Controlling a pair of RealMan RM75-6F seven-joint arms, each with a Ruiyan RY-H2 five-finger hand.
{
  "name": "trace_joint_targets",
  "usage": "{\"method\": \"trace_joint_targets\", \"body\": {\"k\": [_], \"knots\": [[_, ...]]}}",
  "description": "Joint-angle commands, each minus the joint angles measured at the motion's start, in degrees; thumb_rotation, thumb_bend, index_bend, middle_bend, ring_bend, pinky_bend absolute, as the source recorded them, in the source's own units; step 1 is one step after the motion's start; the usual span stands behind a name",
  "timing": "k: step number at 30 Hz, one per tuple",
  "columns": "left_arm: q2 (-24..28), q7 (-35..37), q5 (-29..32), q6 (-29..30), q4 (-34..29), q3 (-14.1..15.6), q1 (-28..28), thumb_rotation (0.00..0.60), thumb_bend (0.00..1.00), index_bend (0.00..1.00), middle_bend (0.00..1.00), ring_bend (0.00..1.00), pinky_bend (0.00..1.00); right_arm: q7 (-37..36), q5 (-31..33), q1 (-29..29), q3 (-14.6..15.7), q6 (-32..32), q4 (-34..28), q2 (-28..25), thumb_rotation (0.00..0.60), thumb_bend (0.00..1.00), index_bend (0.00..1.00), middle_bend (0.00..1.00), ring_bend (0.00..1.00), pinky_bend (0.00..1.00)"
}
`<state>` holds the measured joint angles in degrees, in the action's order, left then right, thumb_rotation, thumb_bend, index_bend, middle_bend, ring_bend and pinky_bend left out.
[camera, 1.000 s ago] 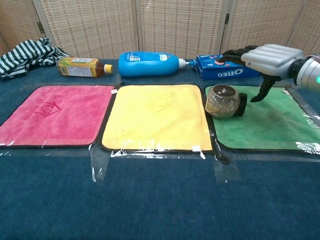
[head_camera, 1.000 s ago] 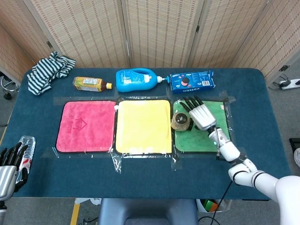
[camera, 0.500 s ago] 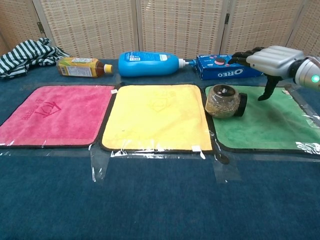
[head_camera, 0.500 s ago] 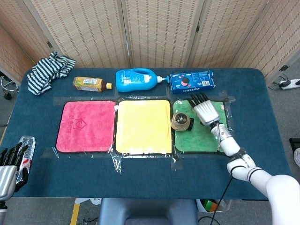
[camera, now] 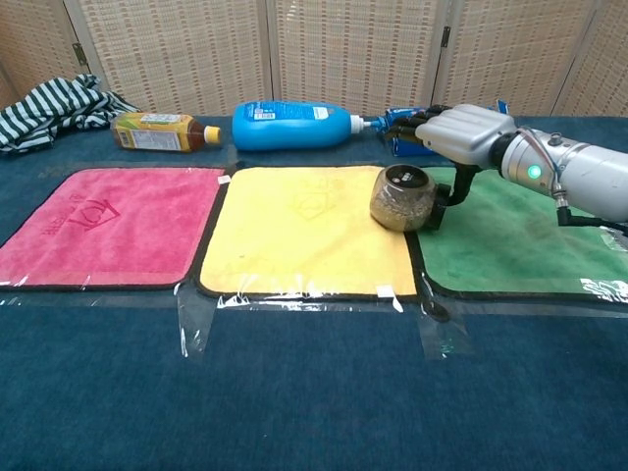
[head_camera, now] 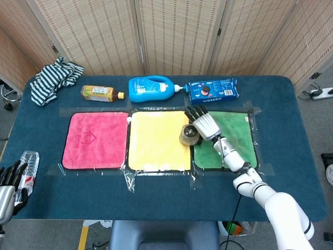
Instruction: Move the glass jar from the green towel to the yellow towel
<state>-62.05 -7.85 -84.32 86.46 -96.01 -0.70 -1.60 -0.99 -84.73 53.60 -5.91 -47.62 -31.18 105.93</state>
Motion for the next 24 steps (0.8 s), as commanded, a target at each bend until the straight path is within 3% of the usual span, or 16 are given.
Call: {"method": "trace_joint_targets", "body": {"k": [1,14,24], "knots": [[0.03,0.21,-0.11,0.12,0.14,0.06,0.12,0.6,0.7,0.08,0.06,0.1,0.0,-0.25,-0.41,0.94,-0.05,-0.34,0.84,1.35,0.6,0.13,0.0,0.0,0.0,0.0],[0.27,1.38,-0.07,0.47,0.8,0.17,0.7,0.6,0.7,0.08,0.06,0.11,0.0,0.15,-0.15,4.56,-1.25,0.7,1.92,6.14,0.6,0.13,0.0,0.0,0.0,0.0],[0.52,1.99,-0.18,0.84,1.07,0.11,1.02,0.6,0.7,0.08,0.06,0.11,0.0,-0.62,-0.59,5.43,-1.56,-1.05,-0.64,6.41,0.6,0.13,0.0,0.0,0.01,0.0]]}}
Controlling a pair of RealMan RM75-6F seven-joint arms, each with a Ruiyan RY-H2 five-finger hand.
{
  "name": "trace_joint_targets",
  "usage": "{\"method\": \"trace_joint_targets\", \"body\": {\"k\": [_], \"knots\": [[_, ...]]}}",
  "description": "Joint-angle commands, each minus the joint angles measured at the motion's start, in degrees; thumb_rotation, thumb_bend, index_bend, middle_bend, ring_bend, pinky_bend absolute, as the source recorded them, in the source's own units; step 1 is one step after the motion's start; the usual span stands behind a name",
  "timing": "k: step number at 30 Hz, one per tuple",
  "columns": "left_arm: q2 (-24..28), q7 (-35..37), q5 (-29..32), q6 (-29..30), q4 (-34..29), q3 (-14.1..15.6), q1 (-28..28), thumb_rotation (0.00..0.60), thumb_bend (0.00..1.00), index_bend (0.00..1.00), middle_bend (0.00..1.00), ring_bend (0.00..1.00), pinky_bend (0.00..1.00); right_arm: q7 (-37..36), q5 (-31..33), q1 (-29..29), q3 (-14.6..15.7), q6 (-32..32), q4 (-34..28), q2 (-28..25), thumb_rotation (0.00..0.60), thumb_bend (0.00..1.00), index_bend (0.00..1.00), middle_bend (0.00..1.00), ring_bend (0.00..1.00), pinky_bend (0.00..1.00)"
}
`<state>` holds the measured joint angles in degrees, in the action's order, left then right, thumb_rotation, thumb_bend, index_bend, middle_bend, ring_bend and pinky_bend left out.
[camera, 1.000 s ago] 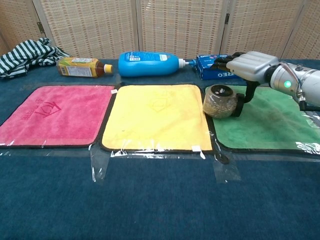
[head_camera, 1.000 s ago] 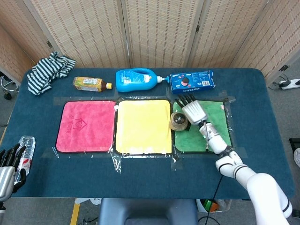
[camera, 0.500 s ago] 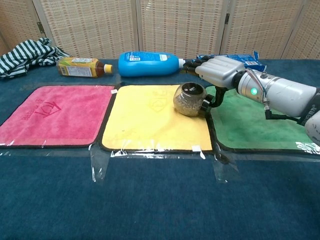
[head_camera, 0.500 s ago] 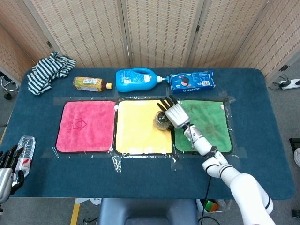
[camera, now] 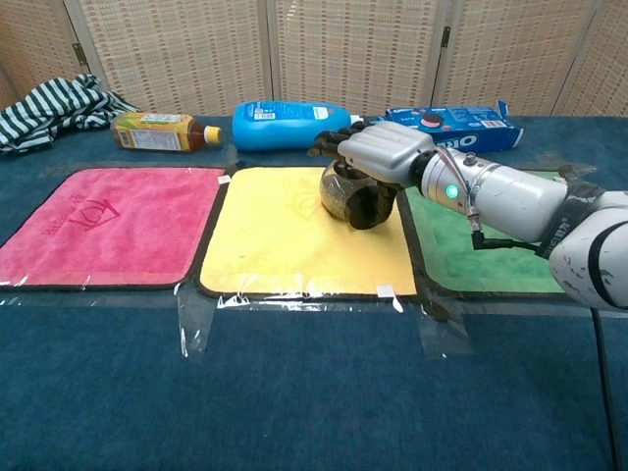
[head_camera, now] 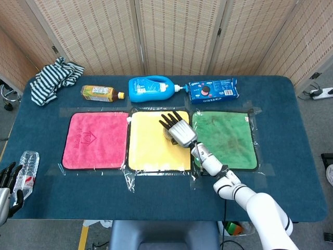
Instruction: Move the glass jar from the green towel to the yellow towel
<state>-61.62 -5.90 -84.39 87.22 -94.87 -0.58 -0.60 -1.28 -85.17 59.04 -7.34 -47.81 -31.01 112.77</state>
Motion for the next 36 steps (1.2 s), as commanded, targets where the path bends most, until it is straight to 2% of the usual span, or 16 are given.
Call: {"method": "trace_joint_targets", "body": {"k": [1,9,16,23,28,36], "knots": [[0.16,0.04,-0.21,0.15,-0.13,0.0,0.05,0.6,0.7,0.08,0.06,0.11,0.0,-0.67,-0.13,-0.21,-0.26,-1.46,-1.57,-0.99,0.6,0.13,0.0,0.0,0.0,0.0],[0.26,-0.32,-0.7,0.33,-0.65,0.13,0.15,0.6,0.7,0.08,0.06,0.11,0.0,0.84,1.04,-2.3,-0.86,-2.75,-6.95,-7.41,0.6,0.13,0.0,0.0,0.0,0.0],[0.19,-0.57,-0.46,-0.01,-0.75,0.17,0.17,0.6,0.7,0.08,0.06,0.11,0.0,2.99,3.27,-3.55,-1.57,-0.96,-9.83,-11.52,0.6,0.13,0.0,0.0,0.01,0.0],[0.12,-0.78,-0.54,-0.38,-0.9,0.11,-0.06,0.6,0.7,0.08,0.06,0.11,0.0,5.76,4.46,-1.39,-2.2,2.15,-3.9,-7.93,0.6,0.13,0.0,0.0,0.01,0.0],[0.55,-0.66,-0.47,-0.07,-1.08,0.17,0.22,0.6,0.7,0.08,0.06,0.11,0.0,4.21,4.02,0.66,-2.04,3.8,1.02,-4.04,0.6,0.13,0.0,0.0,0.01,0.0],[0.69,-0.12,-0.28,0.59,-0.83,0.43,1.01,0.6,0.7,0.08,0.06,0.11,0.0,-0.43,1.1,2.0,-0.07,2.59,1.9,-1.49,0.6,0.13,0.0,0.0,0.01,0.0]]}}
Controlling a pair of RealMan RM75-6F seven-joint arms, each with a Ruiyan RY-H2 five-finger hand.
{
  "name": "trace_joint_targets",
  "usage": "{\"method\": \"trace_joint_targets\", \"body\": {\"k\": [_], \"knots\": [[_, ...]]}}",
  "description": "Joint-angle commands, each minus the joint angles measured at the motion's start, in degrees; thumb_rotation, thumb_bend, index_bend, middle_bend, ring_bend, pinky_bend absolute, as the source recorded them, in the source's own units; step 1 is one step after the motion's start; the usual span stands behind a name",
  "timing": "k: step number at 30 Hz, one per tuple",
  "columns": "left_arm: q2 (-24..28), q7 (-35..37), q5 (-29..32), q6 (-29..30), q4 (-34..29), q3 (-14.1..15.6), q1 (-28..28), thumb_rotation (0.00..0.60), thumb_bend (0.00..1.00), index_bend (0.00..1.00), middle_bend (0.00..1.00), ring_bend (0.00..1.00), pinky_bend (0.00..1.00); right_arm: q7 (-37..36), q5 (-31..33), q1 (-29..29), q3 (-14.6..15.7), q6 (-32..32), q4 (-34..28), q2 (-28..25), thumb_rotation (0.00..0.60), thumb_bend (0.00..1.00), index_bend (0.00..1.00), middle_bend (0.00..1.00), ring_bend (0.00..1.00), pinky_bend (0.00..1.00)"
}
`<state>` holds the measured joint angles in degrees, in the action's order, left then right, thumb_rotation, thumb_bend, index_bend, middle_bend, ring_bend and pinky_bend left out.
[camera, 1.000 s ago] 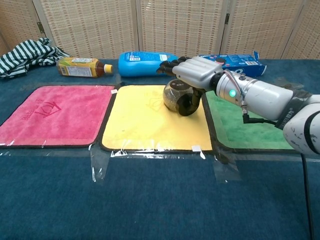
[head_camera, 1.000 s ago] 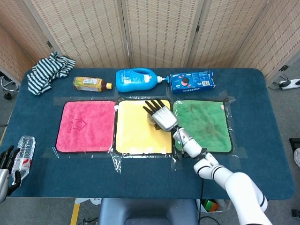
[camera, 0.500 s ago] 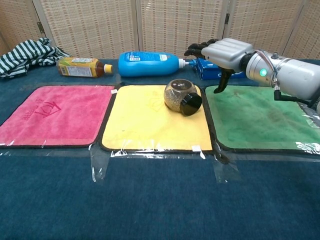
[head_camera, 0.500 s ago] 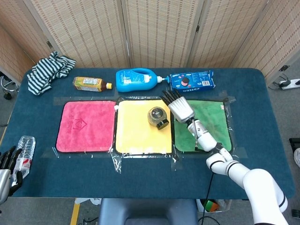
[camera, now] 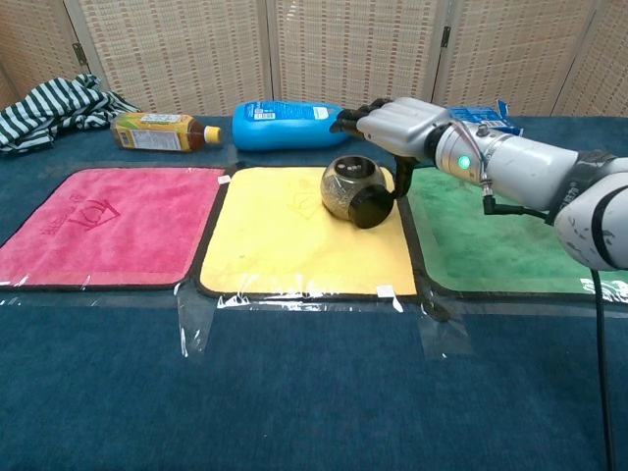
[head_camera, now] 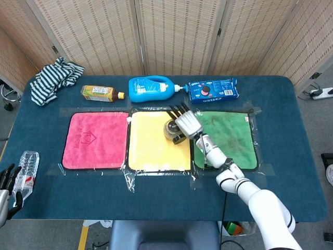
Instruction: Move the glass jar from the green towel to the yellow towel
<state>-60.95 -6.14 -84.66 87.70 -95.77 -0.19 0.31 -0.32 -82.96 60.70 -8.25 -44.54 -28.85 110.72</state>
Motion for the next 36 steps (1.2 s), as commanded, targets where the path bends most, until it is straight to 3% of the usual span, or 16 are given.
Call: {"method": "trace_joint_targets", "body": {"k": [1,13,19,22,32,36], "knots": [[0.02,0.24,-0.06,0.21,0.15,0.06,0.17,0.6,0.7,0.08,0.06,0.11,0.0,-1.82,-1.56,0.43,1.17,-1.01,-0.46,0.66,0.6,0.13,0.0,0.0,0.01,0.0],[0.24,0.91,-0.84,1.23,0.26,0.12,0.72,0.6,0.7,0.08,0.06,0.11,0.0,-3.15,-3.26,1.54,1.62,-3.37,-3.55,1.72,0.6,0.13,0.0,0.0,0.01,0.0],[0.35,1.15,-1.31,1.33,0.35,0.15,0.73,0.6,0.7,0.08,0.06,0.11,0.0,-2.29,-3.74,-1.25,1.91,-7.96,-10.03,-3.26,0.6,0.13,0.0,0.0,0.01,0.0],[0.26,1.22,-1.45,1.17,0.33,0.02,0.53,0.6,0.7,0.08,0.06,0.11,0.0,0.38,-3.46,-4.25,2.04,-11.26,-16.96,-8.66,0.6,0.13,0.0,0.0,0.01,0.0],[-0.72,0.04,-2.04,-0.62,-0.21,-1.28,-1.83,0.6,0.7,0.08,0.06,0.11,0.0,15.48,3.81,-17.52,1.86,-20.04,-48.25,-30.91,0.6,0.13,0.0,0.0,0.02,0.0],[-1.19,-1.38,-1.87,-1.35,-0.67,-2.11,-2.98,0.6,0.7,0.08,0.06,0.11,0.0,17.57,5.2,-22.6,2.79,-24.07,-57.7,-38.76,0.6,0.12,0.0,0.0,0.01,0.0]]}}
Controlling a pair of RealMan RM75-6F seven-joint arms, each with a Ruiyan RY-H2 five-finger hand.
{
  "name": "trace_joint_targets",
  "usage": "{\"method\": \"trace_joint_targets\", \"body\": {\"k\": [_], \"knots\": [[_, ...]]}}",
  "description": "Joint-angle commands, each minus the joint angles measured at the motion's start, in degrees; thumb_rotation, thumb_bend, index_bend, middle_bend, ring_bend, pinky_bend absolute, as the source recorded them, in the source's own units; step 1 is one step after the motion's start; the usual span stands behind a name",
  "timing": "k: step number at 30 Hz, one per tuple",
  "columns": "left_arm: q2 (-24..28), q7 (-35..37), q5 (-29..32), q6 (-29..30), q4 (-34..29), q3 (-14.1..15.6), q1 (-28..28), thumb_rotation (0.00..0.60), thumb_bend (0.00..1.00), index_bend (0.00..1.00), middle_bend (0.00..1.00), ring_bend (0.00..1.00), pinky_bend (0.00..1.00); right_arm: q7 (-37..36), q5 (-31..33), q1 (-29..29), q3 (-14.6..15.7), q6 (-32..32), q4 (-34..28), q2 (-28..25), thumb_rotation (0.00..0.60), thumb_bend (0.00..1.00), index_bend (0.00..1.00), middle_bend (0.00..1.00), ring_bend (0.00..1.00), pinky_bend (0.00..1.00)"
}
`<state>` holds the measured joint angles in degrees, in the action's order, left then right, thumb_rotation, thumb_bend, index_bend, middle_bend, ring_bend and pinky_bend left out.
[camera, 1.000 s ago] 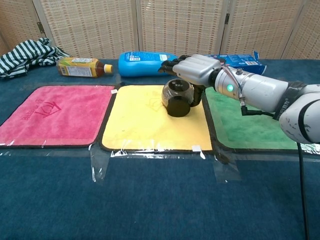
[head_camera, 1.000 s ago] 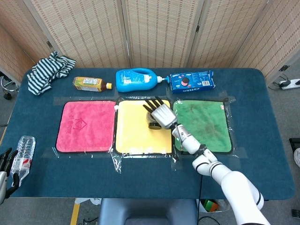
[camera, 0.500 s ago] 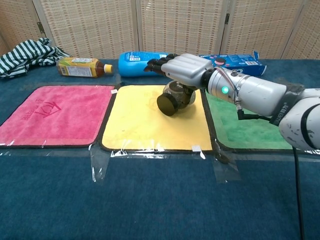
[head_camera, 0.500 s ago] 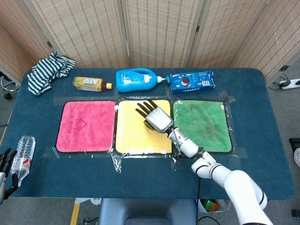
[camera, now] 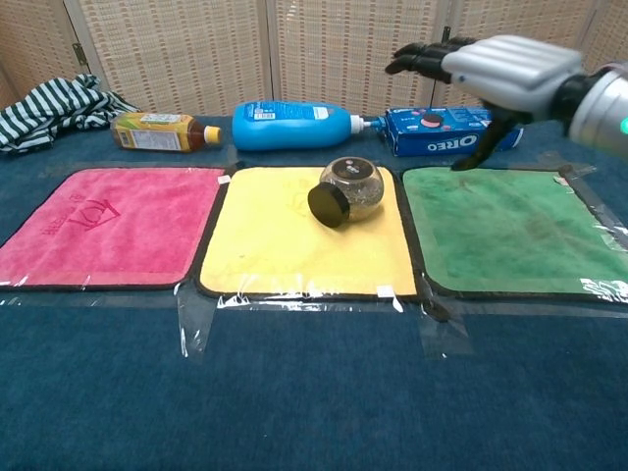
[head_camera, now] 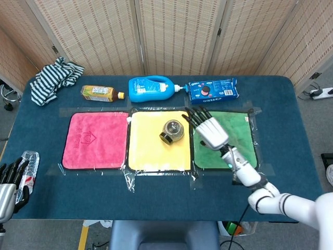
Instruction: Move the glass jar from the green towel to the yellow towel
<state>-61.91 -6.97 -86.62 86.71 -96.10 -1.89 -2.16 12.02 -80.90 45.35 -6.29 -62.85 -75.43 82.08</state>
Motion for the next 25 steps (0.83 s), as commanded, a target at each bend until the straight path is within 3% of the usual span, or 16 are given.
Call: {"method": "trace_joint_targets", "body": {"k": [1,6,10,18,25], "knots": [[-0.25,-0.87,0.08,-0.47,-0.59,-0.62,-0.79,0.6,0.7,0.08,0.06,0.11,0.0,5.58,2.93,-8.87,1.41,-7.23,-13.49,-12.35,0.6,0.12,0.0,0.0,0.01,0.0],[-0.88,-2.66,-0.13,-0.47,-1.64,-1.29,-1.67,0.6,0.7,0.08,0.06,0.11,0.0,5.19,0.89,-16.32,4.55,-14.44,-20.37,-19.45,0.6,0.13,0.0,0.0,0.01,0.0],[-1.79,-4.16,-0.48,-0.89,-2.5,-1.48,-2.47,0.6,0.7,0.08,0.06,0.11,0.0,2.47,-1.47,-23.59,7.71,-21.4,-22.05,-22.25,0.6,0.13,0.0,0.0,0.01,0.0],[-2.72,-6.65,-0.79,-0.45,-4.07,-1.46,-2.78,0.6,0.7,0.08,0.06,0.11,0.0,-4.64,-4.78,-34.78,11.37,-31.49,-19.07,-21.51,0.6,0.12,0.0,0.0,0.02,0.0],[-3.18,-7.95,-0.63,-0.6,-5.02,-1.3,-2.98,0.6,0.7,0.09,0.06,0.11,0.0,-8.16,-5.76,-39.51,11.9,-33.83,-17.3,-20.72,0.6,0.12,0.0,0.0,0.03,0.0]]}}
